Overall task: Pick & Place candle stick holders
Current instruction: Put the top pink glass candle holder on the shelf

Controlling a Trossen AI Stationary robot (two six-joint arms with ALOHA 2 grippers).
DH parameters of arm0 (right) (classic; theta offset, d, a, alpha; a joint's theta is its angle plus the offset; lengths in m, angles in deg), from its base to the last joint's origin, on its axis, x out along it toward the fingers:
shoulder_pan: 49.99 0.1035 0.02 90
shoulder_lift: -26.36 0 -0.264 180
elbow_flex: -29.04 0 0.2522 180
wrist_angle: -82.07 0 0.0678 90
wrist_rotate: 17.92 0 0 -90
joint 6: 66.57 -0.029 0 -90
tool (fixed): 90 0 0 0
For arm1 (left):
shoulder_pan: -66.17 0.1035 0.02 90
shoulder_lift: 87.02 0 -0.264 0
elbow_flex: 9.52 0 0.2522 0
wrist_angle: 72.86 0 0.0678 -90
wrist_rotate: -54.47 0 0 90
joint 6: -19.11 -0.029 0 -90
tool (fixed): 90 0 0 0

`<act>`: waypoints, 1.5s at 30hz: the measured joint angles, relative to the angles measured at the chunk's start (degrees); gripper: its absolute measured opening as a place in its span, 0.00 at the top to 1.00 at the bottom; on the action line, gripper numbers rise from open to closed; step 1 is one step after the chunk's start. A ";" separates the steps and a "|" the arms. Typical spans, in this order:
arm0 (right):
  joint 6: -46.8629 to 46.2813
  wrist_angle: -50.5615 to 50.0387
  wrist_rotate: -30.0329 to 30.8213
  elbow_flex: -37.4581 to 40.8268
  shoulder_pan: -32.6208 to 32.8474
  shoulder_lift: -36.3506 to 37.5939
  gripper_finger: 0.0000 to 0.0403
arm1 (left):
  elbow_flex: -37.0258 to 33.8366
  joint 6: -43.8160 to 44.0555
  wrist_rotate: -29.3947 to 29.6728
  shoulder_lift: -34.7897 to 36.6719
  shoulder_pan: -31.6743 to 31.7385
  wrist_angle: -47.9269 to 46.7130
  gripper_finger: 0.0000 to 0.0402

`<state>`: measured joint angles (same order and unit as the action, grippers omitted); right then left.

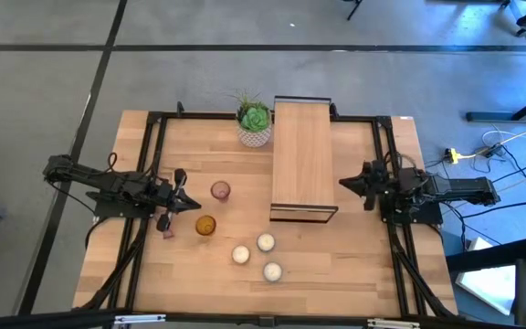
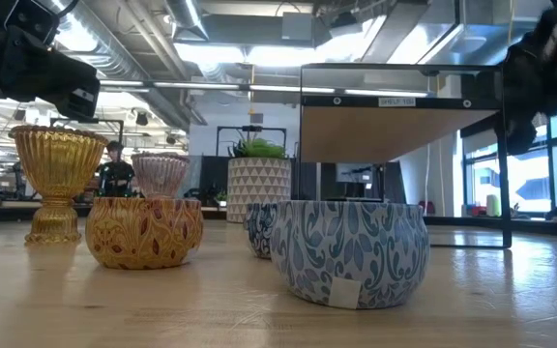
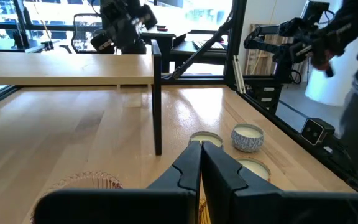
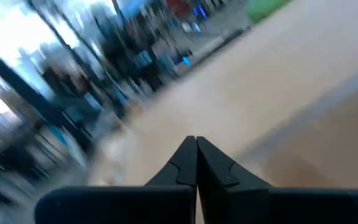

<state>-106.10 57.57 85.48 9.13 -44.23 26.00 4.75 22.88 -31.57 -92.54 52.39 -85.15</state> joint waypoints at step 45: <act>-2.42 57.16 -1.18 -1.54 -0.02 -9.69 1.00 | 6.94 32.07 24.24 -4.14 0.48 41.23 0.98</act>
<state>-108.52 114.72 84.30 7.60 -44.25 16.31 11.69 54.95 -7.33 -96.68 52.87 -43.92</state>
